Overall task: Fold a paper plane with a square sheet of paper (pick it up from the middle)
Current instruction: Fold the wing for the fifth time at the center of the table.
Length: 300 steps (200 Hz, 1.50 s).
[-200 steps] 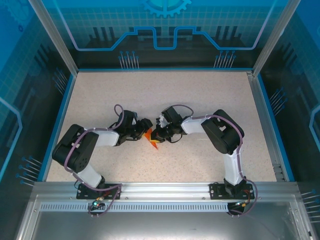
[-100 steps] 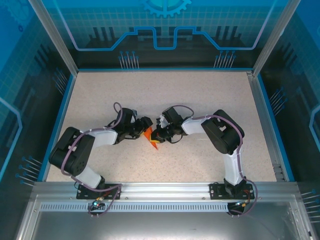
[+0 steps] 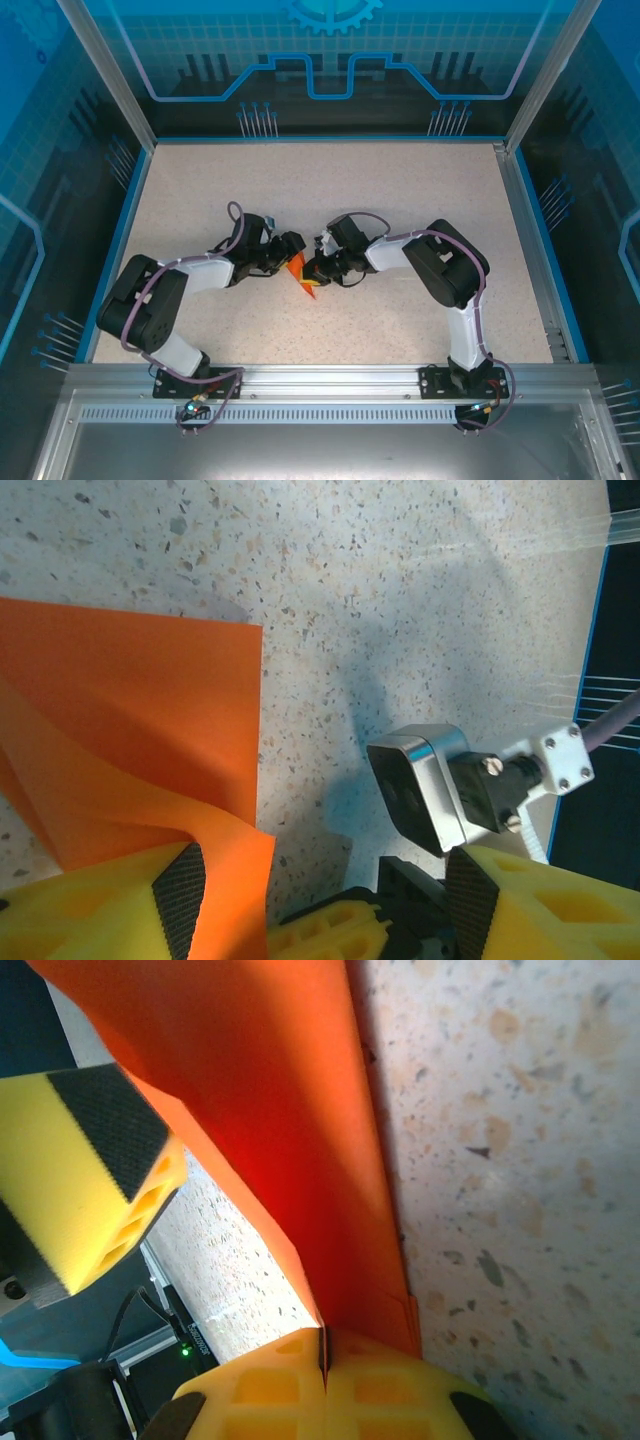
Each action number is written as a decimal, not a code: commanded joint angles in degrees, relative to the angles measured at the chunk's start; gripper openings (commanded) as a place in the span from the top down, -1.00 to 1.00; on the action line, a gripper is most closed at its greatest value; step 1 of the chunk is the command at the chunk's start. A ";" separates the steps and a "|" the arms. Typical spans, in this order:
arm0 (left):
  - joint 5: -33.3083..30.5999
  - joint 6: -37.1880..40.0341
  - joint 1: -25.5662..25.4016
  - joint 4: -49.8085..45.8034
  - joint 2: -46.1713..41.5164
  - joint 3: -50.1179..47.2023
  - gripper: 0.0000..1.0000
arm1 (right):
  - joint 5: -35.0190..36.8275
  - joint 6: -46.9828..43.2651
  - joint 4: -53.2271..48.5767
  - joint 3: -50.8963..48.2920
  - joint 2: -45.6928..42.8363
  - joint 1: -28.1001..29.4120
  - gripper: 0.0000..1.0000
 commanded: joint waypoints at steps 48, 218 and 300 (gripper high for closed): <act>-1.88 1.41 0.96 -6.50 7.60 4.63 -0.35 | 1.29 -0.91 -6.01 -2.17 1.03 -0.28 0.99; 0.85 2.25 1.01 -9.00 11.99 4.34 -0.33 | 2.33 -10.80 -18.54 -0.89 -6.23 1.49 0.74; 2.00 3.06 1.01 -8.52 12.14 3.93 -0.33 | 2.86 -11.18 -18.75 2.24 -6.21 1.75 0.73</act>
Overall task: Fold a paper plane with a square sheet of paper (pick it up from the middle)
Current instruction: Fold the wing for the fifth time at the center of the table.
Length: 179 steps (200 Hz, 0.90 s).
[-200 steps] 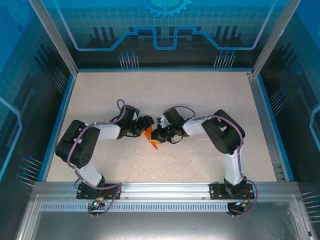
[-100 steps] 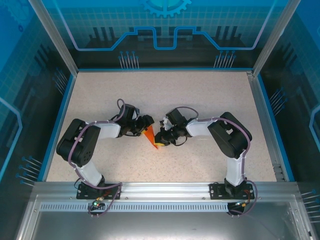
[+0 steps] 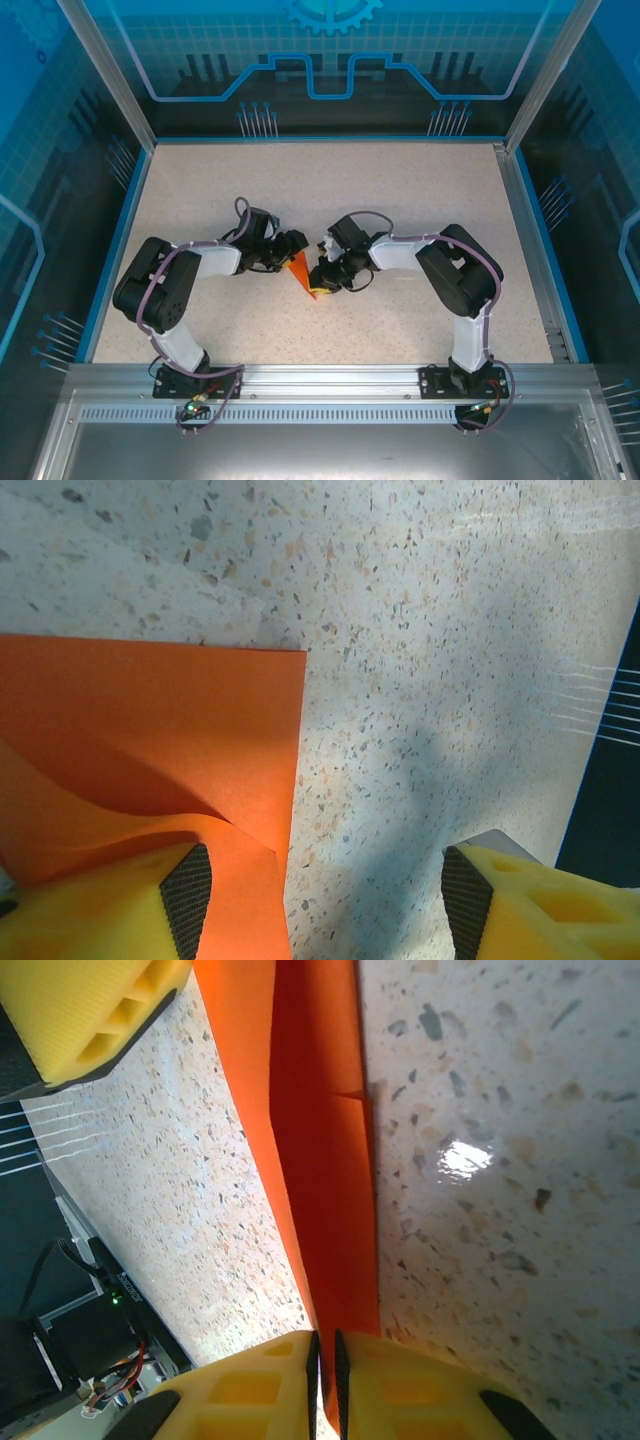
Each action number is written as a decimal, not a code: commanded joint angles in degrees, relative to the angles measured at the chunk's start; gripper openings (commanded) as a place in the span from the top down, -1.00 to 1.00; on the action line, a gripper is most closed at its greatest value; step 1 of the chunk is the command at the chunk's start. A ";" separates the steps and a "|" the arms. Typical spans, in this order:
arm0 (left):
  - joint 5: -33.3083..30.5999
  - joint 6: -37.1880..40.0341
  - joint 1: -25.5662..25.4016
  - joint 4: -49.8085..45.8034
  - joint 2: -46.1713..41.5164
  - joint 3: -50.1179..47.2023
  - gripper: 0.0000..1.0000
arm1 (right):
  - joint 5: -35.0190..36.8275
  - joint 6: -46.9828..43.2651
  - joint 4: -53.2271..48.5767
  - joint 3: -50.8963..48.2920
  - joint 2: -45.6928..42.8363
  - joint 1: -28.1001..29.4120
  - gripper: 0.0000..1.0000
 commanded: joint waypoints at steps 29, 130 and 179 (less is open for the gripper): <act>-1.28 1.89 -0.07 -4.82 4.25 -1.92 -0.33 | -1.85 -0.94 -1.37 1.88 0.93 1.23 0.79; -1.41 -0.20 -0.07 -3.51 4.24 -3.28 -0.33 | 2.59 -4.76 -8.77 -0.82 5.53 3.05 0.94; -1.51 -0.09 -0.07 -4.29 4.48 -3.19 -0.33 | 3.48 -4.15 -9.49 -0.53 1.29 2.84 0.82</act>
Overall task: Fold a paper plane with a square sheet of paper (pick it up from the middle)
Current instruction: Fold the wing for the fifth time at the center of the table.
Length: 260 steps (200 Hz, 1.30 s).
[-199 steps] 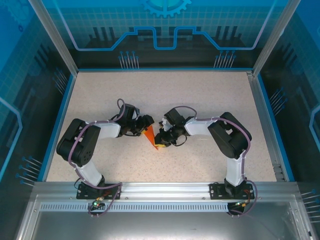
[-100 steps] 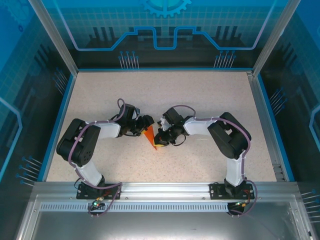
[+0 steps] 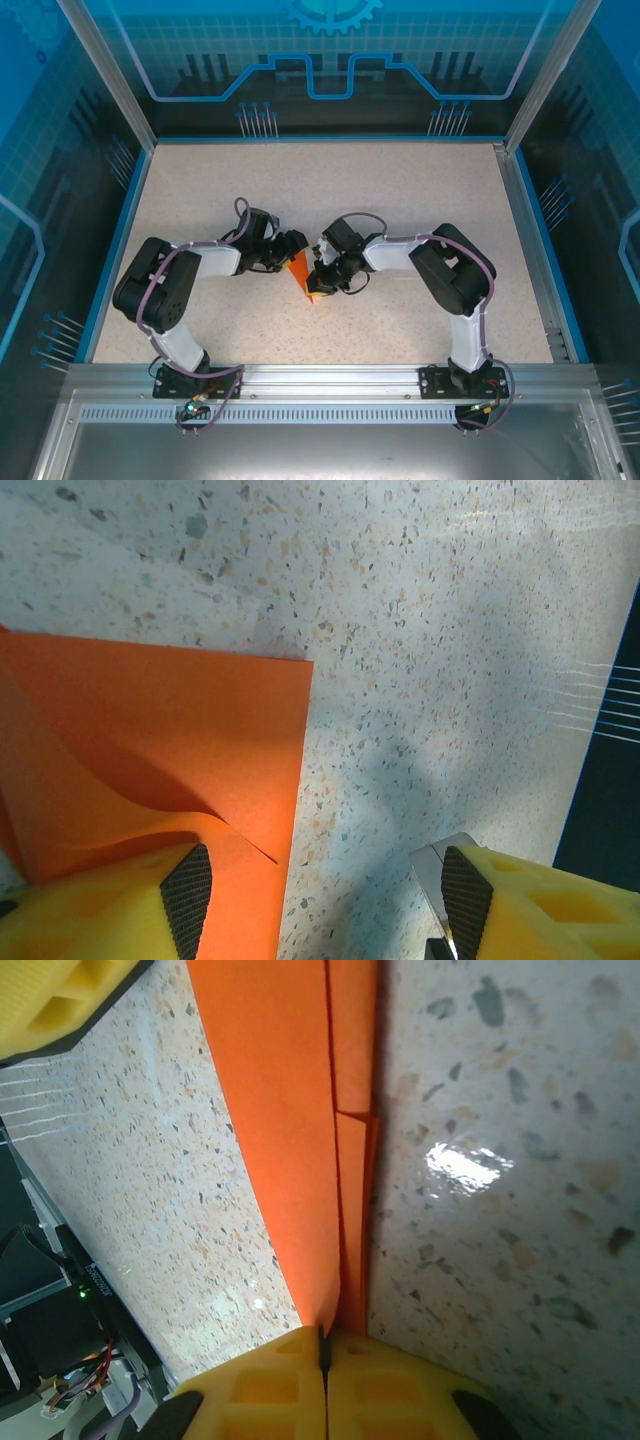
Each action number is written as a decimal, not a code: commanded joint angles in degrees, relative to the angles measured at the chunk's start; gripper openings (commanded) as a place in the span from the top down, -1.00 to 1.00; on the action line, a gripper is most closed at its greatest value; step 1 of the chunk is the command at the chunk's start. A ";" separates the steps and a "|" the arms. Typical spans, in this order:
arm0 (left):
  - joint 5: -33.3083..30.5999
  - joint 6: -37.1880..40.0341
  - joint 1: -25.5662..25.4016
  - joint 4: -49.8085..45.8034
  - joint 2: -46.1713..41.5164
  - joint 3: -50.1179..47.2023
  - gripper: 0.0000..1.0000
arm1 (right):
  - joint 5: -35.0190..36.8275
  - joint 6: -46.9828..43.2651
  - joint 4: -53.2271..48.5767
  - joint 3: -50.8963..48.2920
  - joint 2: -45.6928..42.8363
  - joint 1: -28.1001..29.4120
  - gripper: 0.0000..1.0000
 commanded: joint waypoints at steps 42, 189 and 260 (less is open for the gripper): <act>-2.02 0.10 -0.15 -5.72 4.95 -2.32 -0.33 | -0.24 -0.31 -7.49 -3.05 -1.99 1.38 0.79; -2.04 0.41 -0.15 -6.39 5.20 -1.91 -0.33 | 9.39 -2.33 -12.78 -5.39 -4.73 2.92 0.83; -1.52 0.62 -0.15 -6.35 5.85 -1.70 -0.33 | 3.17 5.35 4.11 -4.73 -11.73 1.20 0.78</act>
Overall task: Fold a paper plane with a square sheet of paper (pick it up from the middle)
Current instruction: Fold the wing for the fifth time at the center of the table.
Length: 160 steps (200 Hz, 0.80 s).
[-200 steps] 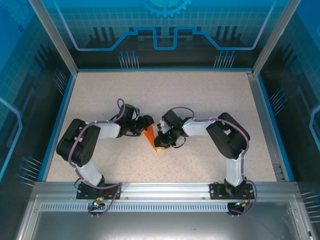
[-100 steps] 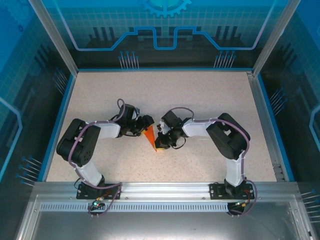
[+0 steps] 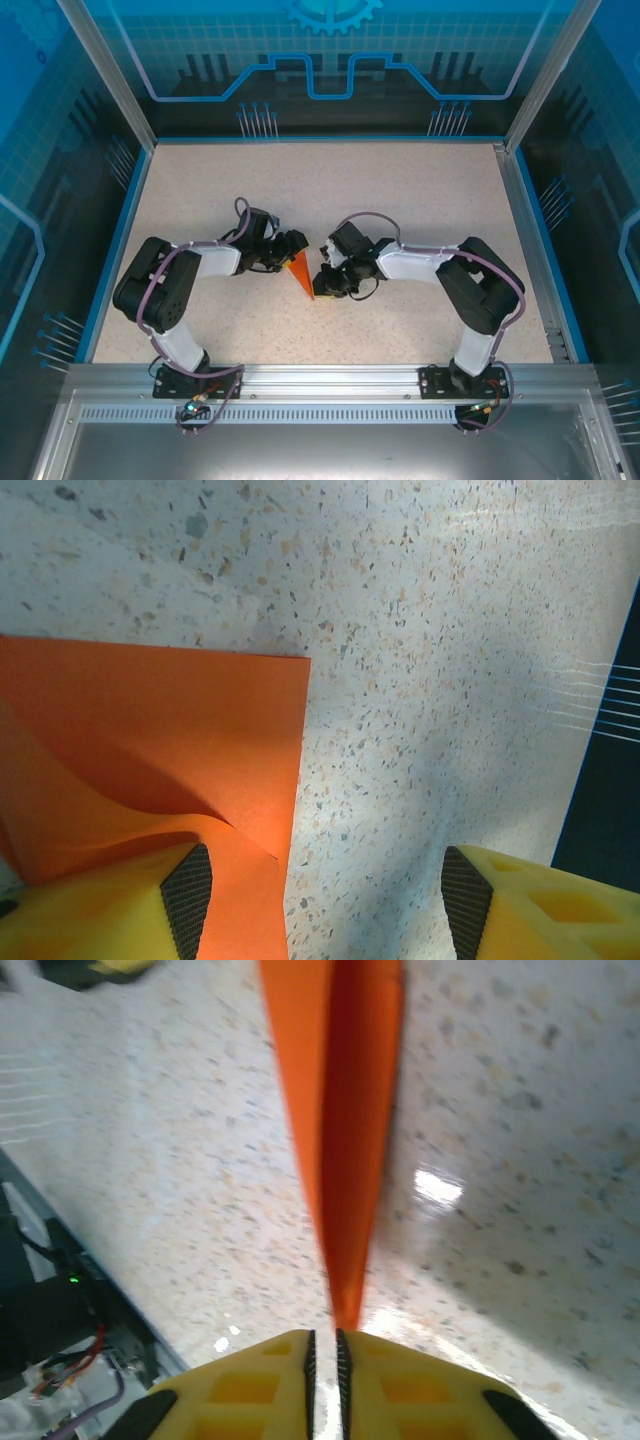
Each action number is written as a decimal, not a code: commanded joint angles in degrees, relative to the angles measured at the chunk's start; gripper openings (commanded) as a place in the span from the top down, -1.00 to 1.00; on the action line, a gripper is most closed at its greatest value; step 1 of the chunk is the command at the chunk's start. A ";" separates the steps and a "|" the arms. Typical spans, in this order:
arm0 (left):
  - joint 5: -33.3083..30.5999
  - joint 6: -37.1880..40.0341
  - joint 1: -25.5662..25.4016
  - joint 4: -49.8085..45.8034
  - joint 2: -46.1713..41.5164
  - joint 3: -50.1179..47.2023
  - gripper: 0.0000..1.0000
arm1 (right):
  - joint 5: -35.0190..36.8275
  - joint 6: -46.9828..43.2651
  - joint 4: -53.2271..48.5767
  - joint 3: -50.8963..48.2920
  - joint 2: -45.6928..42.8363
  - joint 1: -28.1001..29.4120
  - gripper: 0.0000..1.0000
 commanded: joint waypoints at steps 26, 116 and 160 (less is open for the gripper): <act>-1.54 0.41 -0.26 -5.81 5.89 -1.82 -0.33 | -5.36 7.47 12.12 1.72 3.93 -0.15 0.95; -1.89 0.67 -0.26 -6.00 6.32 -1.95 -0.33 | -6.32 4.28 5.28 -1.99 10.72 0.20 0.98; -1.89 0.45 -0.26 -5.90 6.46 -1.79 -0.32 | -6.33 2.20 1.84 -4.59 10.50 0.02 0.98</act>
